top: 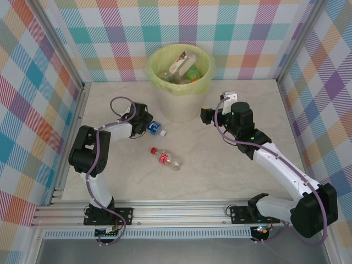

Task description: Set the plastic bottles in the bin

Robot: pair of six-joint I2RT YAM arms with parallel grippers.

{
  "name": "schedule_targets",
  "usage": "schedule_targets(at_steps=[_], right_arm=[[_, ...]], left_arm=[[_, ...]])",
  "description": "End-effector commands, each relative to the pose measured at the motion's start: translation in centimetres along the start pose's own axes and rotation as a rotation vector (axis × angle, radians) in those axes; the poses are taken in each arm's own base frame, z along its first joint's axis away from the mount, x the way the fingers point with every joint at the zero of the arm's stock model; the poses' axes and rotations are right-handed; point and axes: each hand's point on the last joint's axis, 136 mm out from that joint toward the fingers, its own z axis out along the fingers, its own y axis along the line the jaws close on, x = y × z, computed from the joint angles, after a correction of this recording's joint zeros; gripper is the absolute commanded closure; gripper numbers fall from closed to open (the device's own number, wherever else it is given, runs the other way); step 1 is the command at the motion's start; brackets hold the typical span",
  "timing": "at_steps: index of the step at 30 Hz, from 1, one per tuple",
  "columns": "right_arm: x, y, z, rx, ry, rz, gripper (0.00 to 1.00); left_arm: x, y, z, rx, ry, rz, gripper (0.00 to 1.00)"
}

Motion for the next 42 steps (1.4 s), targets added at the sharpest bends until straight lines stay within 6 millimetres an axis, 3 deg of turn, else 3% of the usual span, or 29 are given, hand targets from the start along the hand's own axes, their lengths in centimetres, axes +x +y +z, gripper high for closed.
schedule_targets(at_steps=[1, 12, 18, 28, 34, 42], right_arm=[[-0.8, 0.2, -0.1, -0.004, -0.024, 0.010, 0.01], [-1.0, 0.5, 0.1, -0.019, -0.035, 0.023, 0.00], [-1.1, 0.8, 0.1, -0.037, -0.038, 0.028, 0.00], [-1.4, 1.2, 0.2, -0.056, -0.048, 0.026, 0.00], [-1.5, 1.3, 0.3, -0.061, -0.048, 0.030, 0.00], [-1.6, 1.3, 0.1, -0.063, -0.048, 0.028, 0.00]], left_arm=[[-0.8, -1.7, -2.5, 0.058, -0.008, 0.107, 0.55], [-4.5, -6.0, -9.7, 0.174, -0.141, 0.251, 0.54], [-6.4, -10.7, -15.9, 0.347, -0.205, 0.298, 0.54], [-11.5, -17.8, -26.4, 0.571, -0.427, 0.334, 0.53], [-13.3, -22.6, -29.3, 0.689, -0.479, 0.352, 0.53], [-14.7, -27.0, -28.3, 0.743, -0.505, 0.349, 0.52]])
